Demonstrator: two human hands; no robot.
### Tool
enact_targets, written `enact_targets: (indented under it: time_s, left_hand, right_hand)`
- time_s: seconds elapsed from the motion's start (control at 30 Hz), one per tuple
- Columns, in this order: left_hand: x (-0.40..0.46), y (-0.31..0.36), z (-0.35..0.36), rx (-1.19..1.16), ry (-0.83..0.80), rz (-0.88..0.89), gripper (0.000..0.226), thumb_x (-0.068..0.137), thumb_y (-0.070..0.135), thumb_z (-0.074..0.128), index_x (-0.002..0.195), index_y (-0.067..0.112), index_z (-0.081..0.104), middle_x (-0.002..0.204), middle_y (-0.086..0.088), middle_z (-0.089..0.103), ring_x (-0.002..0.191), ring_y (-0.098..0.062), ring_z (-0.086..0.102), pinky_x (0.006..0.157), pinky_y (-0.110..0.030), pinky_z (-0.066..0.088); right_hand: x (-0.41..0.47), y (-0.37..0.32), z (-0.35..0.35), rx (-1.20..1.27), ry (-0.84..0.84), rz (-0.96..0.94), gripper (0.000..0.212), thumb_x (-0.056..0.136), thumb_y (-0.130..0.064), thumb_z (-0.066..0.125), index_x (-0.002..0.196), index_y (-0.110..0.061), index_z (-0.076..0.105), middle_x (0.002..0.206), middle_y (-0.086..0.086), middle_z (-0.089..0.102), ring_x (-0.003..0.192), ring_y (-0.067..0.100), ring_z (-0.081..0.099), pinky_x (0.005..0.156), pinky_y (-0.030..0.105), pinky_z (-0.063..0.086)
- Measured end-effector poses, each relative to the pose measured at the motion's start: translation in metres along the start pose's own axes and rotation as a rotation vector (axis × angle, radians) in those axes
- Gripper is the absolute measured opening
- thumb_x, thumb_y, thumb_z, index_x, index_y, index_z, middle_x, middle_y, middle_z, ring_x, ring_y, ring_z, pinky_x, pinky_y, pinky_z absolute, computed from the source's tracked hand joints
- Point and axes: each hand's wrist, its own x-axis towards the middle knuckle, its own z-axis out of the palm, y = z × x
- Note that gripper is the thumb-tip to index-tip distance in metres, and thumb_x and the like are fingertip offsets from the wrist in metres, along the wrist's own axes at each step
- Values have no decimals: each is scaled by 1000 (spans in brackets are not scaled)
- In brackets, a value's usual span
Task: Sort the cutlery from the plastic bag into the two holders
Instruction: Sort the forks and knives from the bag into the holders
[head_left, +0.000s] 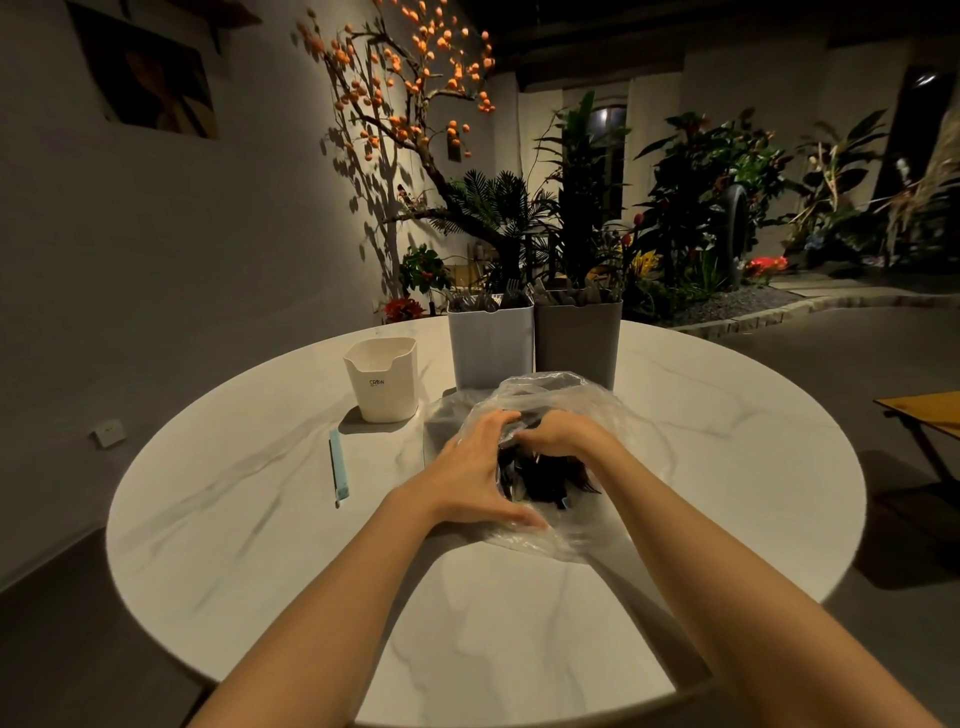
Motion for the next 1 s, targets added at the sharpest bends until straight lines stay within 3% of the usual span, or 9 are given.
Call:
enact_targets:
  time_s: [0.2,0.3,0.37,0.57,0.73,0.8,0.83,0.9,1.0]
  left_hand:
    - [0,2,2,-9,33,-15,115,61,64,79,146,32,8,149,7,22,133,-15,32,113,-34,34]
    - [1,1,3,-19,37,-23,113,61,65,78,145,34,9,146,6,28,127,-13,38,110,-37,38]
    - [1,-1,4,-34,48,-15,112,60,69,76,144,37,11,146,7,29,128,-13,37,110,-40,39]
    - [3,1,7,3,63,-31,108,59,72,74,144,35,17,147,8,28,131,-14,36,111,-39,37]
    - [2,0,9,27,62,-46,93,60,76,70,136,35,34,139,9,37,125,-12,37,109,-40,39]
    - [3,1,9,87,53,-51,88,62,77,68,133,34,41,138,8,38,128,-14,32,115,-44,31]
    - [3,1,9,113,55,-48,85,64,76,66,133,32,43,139,7,38,132,-16,29,119,-46,19]
    - [4,2,9,147,88,-24,78,70,79,57,130,30,48,139,7,43,136,-14,29,121,-46,-5]
    - [5,6,7,105,181,-9,60,85,72,32,118,29,57,127,8,55,129,-9,42,119,-45,-11]
  right_hand:
    - [9,1,9,-22,117,185,61,91,-59,45,120,-8,60,120,8,62,98,25,62,75,33,49]
    - [10,-2,7,-46,114,163,41,93,-46,51,106,-9,63,103,7,63,86,21,60,69,30,45]
    - [12,-2,4,-41,58,114,28,91,-38,56,97,-12,65,94,6,63,85,22,61,73,31,49]
    - [6,6,-4,-29,24,109,20,89,-22,61,102,-8,64,92,10,57,90,25,58,86,37,53]
    - [6,8,-1,81,57,138,33,92,-16,55,120,0,59,117,17,60,107,29,59,93,37,51]
    - [4,8,-3,123,56,104,32,97,-13,46,124,2,55,121,17,58,109,28,57,93,34,48]
    - [1,7,-5,155,45,66,29,98,-11,41,120,1,57,111,15,59,100,25,57,86,32,48]
    - [-5,6,-11,309,22,25,21,100,-11,37,97,-7,57,80,9,51,69,19,49,63,28,42]
    - [-11,7,-18,593,-22,119,27,97,-16,40,73,-7,49,61,8,42,49,16,37,46,24,33]
